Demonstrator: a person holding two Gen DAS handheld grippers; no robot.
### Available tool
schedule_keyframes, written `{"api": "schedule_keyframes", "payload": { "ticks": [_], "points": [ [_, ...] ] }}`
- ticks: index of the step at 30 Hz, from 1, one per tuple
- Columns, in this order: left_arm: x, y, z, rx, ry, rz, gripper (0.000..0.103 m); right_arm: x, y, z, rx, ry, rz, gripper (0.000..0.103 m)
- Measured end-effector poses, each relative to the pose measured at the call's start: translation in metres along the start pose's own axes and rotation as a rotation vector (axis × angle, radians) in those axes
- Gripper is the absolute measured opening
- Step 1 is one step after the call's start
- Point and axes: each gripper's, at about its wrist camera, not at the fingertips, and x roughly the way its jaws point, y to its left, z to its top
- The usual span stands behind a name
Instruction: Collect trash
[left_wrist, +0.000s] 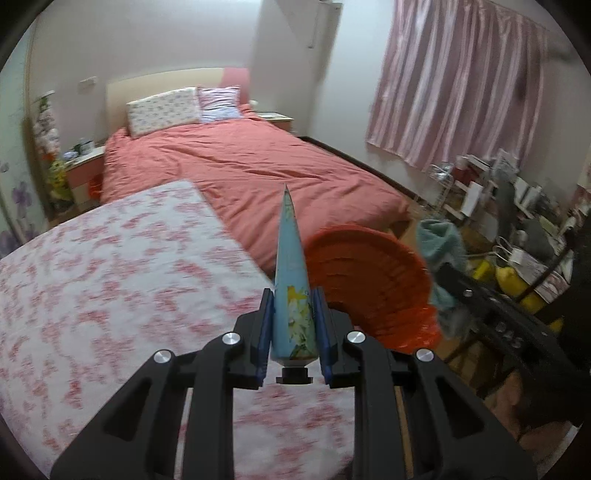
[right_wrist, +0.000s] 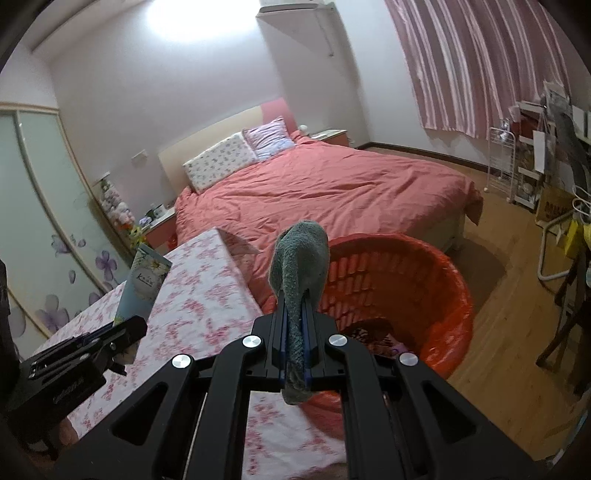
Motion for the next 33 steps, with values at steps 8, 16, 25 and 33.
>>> {"api": "schedule_keyframes", "payload": {
  "ticks": [8,16,25,33],
  "points": [
    [0.042,-0.046,0.008,0.038,0.034,-0.096,0.022,0.019,-0.032,0.012,0.051,0.003,-0.024,0.006],
    [0.096,-0.060,0.014,0.015,0.100,-0.099,0.029,0.038,-0.053,0.023,0.086,0.011,-0.031,0.012],
    [0.093,-0.028,0.008,-0.022,0.098,-0.004,0.051,0.023,-0.064,0.012,0.087,-0.002,-0.065,0.066],
    [0.013,0.000,-0.017,-0.028,-0.052,0.119,0.085,-0.028,-0.042,-0.006,0.027,-0.085,-0.131,0.094]
  ]
}}
